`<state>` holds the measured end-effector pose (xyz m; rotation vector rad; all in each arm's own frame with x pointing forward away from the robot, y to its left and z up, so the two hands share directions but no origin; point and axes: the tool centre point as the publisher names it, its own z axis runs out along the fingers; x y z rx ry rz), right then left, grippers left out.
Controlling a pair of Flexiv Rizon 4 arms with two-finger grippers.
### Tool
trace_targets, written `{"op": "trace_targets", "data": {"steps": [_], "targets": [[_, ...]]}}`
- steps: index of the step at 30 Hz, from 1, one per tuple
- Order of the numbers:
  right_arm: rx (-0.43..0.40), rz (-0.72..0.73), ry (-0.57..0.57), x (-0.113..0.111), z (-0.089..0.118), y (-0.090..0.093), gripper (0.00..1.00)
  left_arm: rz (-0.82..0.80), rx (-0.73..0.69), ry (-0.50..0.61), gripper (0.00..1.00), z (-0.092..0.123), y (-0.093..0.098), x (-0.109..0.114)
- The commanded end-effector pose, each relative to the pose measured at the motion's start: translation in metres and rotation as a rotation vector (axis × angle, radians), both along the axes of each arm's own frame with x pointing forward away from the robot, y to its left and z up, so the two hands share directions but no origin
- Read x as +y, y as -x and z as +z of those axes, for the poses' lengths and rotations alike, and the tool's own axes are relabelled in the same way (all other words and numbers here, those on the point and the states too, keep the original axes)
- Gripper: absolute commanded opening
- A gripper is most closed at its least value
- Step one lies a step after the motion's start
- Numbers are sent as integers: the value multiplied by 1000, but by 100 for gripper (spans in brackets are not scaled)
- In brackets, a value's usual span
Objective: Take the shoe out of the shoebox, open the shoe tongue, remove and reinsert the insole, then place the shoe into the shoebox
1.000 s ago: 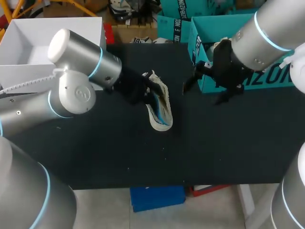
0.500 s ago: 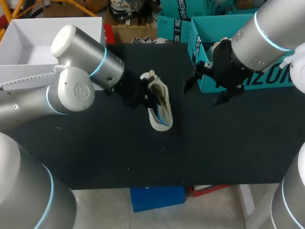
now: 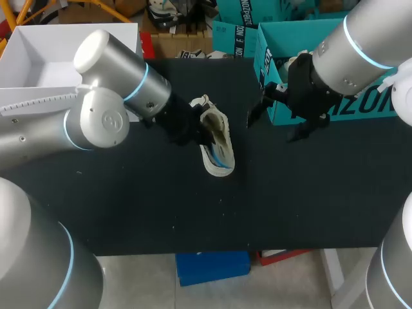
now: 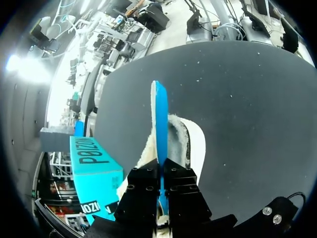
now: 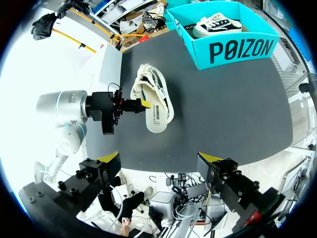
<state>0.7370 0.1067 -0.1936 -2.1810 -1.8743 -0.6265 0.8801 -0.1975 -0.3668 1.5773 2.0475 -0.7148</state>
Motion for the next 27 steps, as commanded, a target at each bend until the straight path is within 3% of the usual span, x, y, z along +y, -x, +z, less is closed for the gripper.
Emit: {"op": "trace_targets", "data": {"steps": [1, 27], "targets": [[0, -1, 2, 1, 0, 0, 100, 19, -33, -13, 0, 0, -1, 2], [0, -1, 2, 1, 0, 0, 100, 153, -175, -70, 0, -2, -35, 7]]}}
